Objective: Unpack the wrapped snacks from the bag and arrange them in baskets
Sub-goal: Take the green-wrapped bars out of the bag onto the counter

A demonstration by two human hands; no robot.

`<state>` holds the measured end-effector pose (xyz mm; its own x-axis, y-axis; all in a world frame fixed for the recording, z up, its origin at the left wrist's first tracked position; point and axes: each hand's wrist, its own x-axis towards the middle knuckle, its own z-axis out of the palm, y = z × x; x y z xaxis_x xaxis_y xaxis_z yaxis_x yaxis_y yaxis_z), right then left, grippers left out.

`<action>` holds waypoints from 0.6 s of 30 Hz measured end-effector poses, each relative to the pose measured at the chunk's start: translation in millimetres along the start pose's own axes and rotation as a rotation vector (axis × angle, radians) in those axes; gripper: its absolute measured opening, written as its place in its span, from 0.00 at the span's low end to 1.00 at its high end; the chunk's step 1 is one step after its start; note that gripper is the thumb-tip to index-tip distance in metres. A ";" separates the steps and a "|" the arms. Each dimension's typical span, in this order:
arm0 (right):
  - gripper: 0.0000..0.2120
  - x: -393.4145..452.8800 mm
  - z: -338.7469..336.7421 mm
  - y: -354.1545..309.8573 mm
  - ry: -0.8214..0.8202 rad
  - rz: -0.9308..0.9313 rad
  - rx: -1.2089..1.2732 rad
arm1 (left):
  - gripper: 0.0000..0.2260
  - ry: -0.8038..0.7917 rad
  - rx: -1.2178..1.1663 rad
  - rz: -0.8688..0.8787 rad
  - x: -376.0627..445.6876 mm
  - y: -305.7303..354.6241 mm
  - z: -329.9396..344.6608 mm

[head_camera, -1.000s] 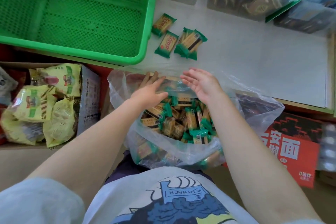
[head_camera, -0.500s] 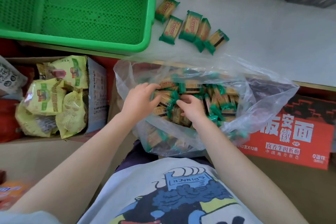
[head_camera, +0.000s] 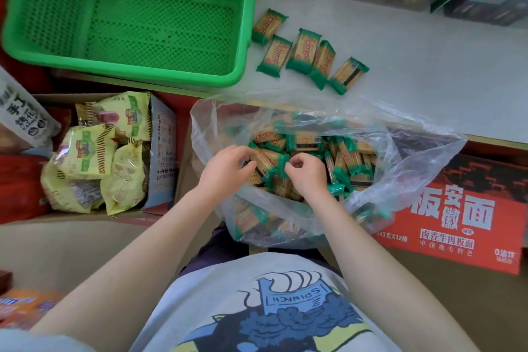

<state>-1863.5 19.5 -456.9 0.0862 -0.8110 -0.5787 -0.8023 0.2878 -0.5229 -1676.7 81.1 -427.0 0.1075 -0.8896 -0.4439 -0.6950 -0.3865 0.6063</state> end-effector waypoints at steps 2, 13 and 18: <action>0.04 -5.6 -10.6 0.0 0.000 -0.029 0.044 | 0.10 -0.012 -0.082 -0.056 1.4 7.3 1.0; 0.02 -68.2 -77.7 -13.7 0.151 -0.693 -0.131 | 0.12 -0.364 -1.214 -0.374 20.0 93.3 -8.2; 0.15 -59.6 -97.7 -18.6 0.174 -0.255 0.287 | 0.11 -0.232 -1.259 -0.315 37.5 109.4 -10.4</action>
<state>-1911.4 12.8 -351.5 0.1396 -0.9415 -0.3069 -0.5688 0.1774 -0.8031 -1741.3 3.0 -370.5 -0.0691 -0.7072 -0.7037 0.4837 -0.6406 0.5964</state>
